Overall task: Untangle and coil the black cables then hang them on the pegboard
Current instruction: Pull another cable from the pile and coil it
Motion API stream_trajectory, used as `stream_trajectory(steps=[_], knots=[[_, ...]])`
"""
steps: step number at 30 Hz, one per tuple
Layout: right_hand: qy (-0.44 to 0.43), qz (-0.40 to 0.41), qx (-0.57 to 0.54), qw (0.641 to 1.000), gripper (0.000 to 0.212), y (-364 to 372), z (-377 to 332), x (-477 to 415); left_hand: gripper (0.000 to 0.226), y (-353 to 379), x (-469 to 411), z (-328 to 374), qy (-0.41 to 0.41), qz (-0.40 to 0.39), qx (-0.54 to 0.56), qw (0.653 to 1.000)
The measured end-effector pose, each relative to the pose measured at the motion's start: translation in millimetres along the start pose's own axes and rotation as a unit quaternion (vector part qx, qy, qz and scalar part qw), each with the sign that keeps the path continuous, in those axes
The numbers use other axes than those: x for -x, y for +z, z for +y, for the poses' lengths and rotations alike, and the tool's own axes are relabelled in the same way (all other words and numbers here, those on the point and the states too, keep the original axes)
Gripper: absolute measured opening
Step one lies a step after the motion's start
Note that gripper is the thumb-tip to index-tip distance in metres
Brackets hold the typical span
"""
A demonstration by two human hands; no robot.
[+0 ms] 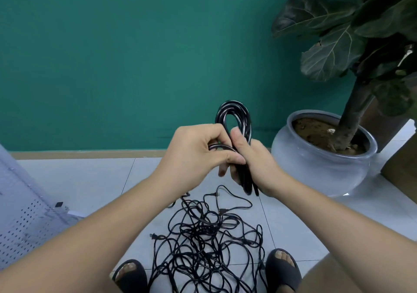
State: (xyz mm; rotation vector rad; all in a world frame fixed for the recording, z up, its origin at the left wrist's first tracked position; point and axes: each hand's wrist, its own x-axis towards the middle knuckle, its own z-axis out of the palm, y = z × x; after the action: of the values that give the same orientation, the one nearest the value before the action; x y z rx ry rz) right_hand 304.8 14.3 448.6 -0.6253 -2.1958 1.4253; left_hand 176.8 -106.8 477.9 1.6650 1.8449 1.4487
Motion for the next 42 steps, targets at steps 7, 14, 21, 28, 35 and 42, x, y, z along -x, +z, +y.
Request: stream_trajectory(steps=[7, 14, 21, 28, 35, 42], knots=[[-0.005, -0.132, -0.05, 0.99, 0.057, -6.0, -8.6, 7.7, 0.044, -17.4, -4.6, -4.6, 0.02, 0.051, -0.095, 0.994], [0.055, -0.153, 0.049, 0.985, 0.016, -9.1, 1.2, 3.6, 0.047, -25.2, -13.2, -11.3, 0.011, 0.053, -0.12, 0.991], [0.039, -0.168, 0.111, 0.979, 0.026, -8.4, -3.7, 2.9, 0.027, -29.0, -21.1, -23.7, 0.041, 0.119, -0.09, 0.988], [-0.003, -0.084, 0.17, 0.982, 0.026, -5.6, -1.6, 8.2, 0.033, -21.4, -26.9, -26.7, -0.111, 0.116, 0.035, 0.986], [0.001, 0.004, 0.135, 0.991, 0.025, 5.9, -3.8, 9.6, 0.081, 9.0, -20.7, -8.0, -0.252, 0.08, 0.153, 0.952], [-0.008, 0.033, 0.109, 0.993, 0.021, 7.2, -3.9, 1.5, 0.064, 17.5, -21.1, -9.7, -0.108, 0.083, 0.137, 0.981]])
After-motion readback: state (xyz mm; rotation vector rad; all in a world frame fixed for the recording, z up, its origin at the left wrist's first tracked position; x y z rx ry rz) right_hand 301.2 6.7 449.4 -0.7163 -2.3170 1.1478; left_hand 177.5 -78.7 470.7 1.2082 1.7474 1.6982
